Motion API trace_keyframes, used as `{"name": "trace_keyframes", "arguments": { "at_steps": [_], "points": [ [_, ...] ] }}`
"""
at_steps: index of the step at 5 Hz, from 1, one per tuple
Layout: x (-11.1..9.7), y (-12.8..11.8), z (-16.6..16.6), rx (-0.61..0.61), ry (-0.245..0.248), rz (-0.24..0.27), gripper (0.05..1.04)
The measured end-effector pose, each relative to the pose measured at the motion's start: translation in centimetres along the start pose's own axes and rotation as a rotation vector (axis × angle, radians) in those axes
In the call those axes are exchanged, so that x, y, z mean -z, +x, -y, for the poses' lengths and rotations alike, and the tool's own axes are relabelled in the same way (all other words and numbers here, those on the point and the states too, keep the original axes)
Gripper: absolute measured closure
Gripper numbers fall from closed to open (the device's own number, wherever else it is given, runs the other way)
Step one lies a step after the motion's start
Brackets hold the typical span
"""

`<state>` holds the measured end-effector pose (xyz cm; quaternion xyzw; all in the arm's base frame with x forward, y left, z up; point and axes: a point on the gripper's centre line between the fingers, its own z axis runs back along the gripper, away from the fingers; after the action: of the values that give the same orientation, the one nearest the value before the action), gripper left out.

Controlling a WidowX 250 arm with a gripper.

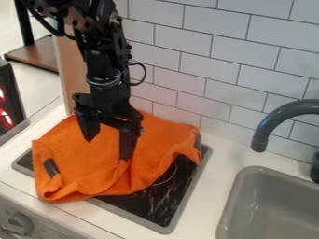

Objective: Unfold the cloth from top left to bottom right

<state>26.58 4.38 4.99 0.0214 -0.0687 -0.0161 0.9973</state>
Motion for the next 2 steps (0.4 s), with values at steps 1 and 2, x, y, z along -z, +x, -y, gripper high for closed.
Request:
{"name": "trace_keyframes", "arguments": {
  "at_steps": [1, 2],
  "points": [
    [0.6, -0.4, 0.1, -0.003, -0.007, -0.025, 0.085],
    [1.9, -0.3, 0.2, -0.012, -0.017, -0.066, 0.085]
  ]
}}
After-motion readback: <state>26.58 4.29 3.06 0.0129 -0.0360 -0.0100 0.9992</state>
